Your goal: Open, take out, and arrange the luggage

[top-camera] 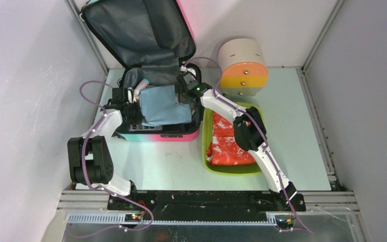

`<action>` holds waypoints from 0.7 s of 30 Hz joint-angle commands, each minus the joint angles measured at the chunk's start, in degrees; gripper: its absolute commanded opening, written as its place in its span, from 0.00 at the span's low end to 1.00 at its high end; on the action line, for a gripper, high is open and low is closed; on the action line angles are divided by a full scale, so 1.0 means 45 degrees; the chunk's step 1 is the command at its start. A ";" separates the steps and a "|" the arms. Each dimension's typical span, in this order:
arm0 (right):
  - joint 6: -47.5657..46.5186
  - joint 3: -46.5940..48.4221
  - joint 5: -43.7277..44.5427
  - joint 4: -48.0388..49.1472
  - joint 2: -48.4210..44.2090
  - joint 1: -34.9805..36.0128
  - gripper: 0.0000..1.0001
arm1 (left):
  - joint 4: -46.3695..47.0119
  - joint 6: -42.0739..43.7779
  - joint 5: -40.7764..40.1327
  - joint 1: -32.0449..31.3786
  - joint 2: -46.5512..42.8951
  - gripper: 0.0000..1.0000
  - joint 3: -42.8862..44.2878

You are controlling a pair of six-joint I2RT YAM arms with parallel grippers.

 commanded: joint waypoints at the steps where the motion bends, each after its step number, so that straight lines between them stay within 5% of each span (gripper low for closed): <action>1: 0.0070 0.0423 -0.0170 0.0289 0.0225 -0.0108 0.66 | -0.0123 0.0376 -0.0035 0.0075 -0.0433 0.00 0.0067; 5: -0.0216 0.0353 -0.0165 0.0473 0.0174 -0.0100 0.61 | -0.0089 0.0364 -0.0086 0.0070 -0.0359 0.00 0.0076; 10: -0.0873 -0.0040 -0.0016 0.0978 -0.0269 -0.0096 0.38 | -0.0216 0.0389 -0.0384 0.0067 -0.0336 0.00 0.0128; 12: -0.1267 -0.0471 0.0008 0.1436 -0.0603 -0.0083 0.28 | -0.0467 0.0521 -0.0405 0.0119 -0.0364 0.10 0.0351; 15: -0.1883 -0.1092 0.0132 0.2182 -0.0999 -0.0037 0.12 | -0.1067 0.0793 -0.0436 0.0287 -0.0423 0.44 0.1369; 17: -0.2196 -0.1279 0.0139 0.2324 -0.1114 -0.0034 0.01 | -0.1413 0.0884 -0.0475 0.0537 -0.0365 0.55 0.2080; 21: -0.2508 -0.1305 0.0106 0.2263 -0.1130 -0.0117 0.00 | -0.0854 0.0933 -0.0504 0.0877 -0.0139 0.62 0.2778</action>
